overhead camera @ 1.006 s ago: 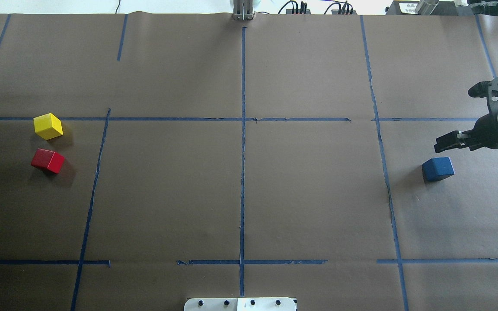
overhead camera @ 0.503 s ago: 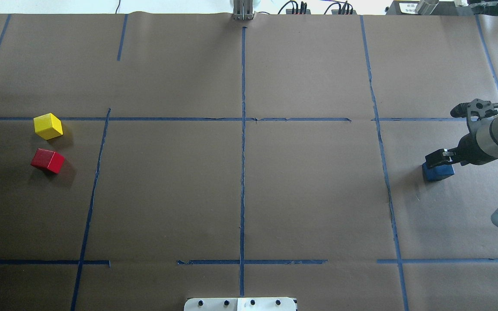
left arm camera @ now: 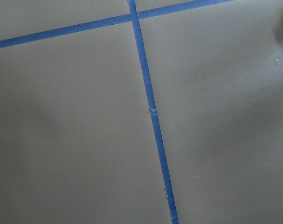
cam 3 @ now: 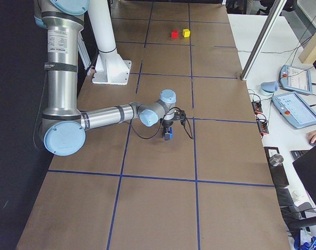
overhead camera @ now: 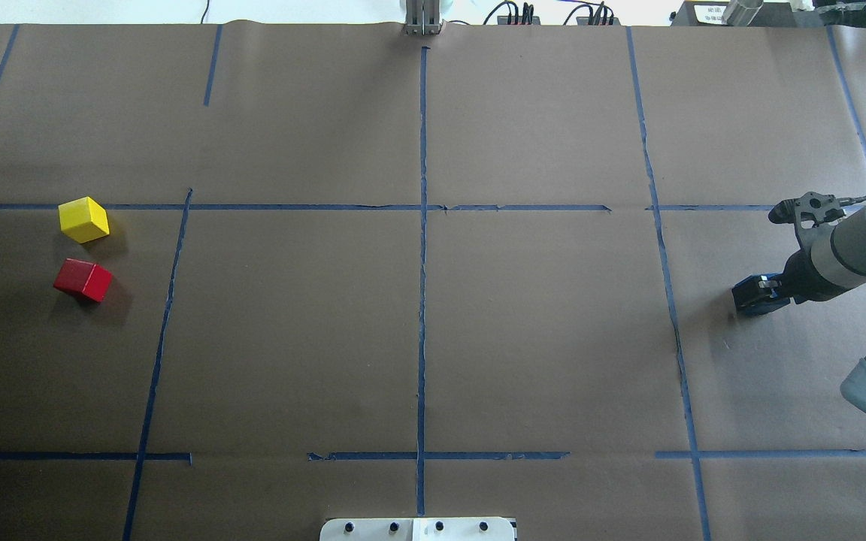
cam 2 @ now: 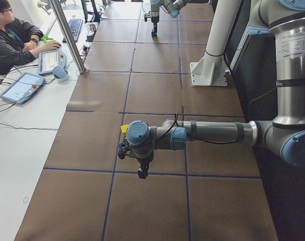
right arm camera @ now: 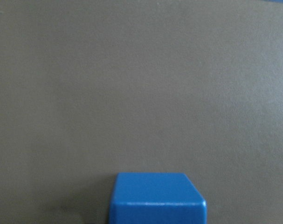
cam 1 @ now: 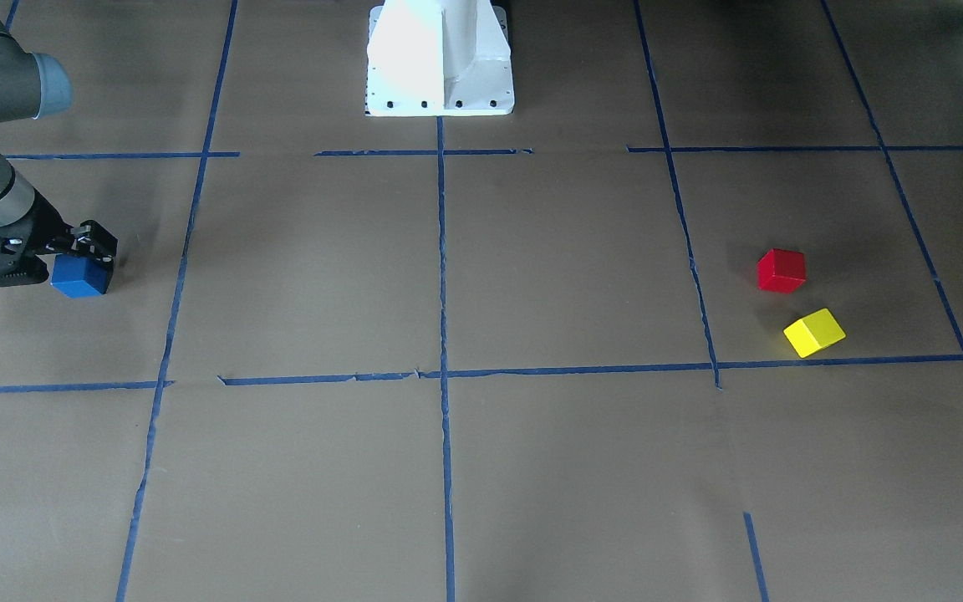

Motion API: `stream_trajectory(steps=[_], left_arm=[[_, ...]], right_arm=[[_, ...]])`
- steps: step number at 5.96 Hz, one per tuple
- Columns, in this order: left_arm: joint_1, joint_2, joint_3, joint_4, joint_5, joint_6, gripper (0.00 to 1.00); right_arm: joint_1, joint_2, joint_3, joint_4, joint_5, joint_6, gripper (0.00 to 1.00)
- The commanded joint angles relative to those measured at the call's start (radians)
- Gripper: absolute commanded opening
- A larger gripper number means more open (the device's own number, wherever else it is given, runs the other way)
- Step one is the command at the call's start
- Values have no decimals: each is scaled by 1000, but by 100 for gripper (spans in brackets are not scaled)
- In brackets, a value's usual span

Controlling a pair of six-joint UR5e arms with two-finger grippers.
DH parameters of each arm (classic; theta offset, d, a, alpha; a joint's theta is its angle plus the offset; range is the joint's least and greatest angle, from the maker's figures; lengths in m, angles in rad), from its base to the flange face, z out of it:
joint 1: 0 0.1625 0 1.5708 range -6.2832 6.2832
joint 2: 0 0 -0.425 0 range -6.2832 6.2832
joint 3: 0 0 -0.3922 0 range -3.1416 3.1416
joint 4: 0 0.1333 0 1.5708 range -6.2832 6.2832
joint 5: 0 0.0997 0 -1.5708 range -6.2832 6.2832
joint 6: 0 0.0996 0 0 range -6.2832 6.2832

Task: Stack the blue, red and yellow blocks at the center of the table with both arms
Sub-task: 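Carry the blue cube with the right gripper to the table center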

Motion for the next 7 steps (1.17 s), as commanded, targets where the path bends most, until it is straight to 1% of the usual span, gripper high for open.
stream_trajectory(steps=[1, 2, 3, 4, 5, 6, 7], left_arm=[[1, 0, -1, 0, 0, 0, 100], [1, 0, -1, 0, 0, 0, 100], [1, 0, -1, -2, 0, 0, 100], [1, 0, -4, -2, 0, 0, 100], [1, 0, -6, -2, -2, 2, 100], [1, 0, -6, -2, -2, 2, 100], [1, 0, -6, -2, -2, 2, 100]], right_arm=[[-4, 8, -6, 0, -5, 0, 32], [-2, 8, 3, 0, -6, 0, 15], [-2, 30, 14, 0, -6, 5, 8], [-2, 93, 18, -6, -3, 12, 2], [-4, 197, 12, -38, -2, 55, 2], [-16, 344, 5, -146, 0, 142, 2], [-54, 485, -3, -295, -5, 187, 2]])
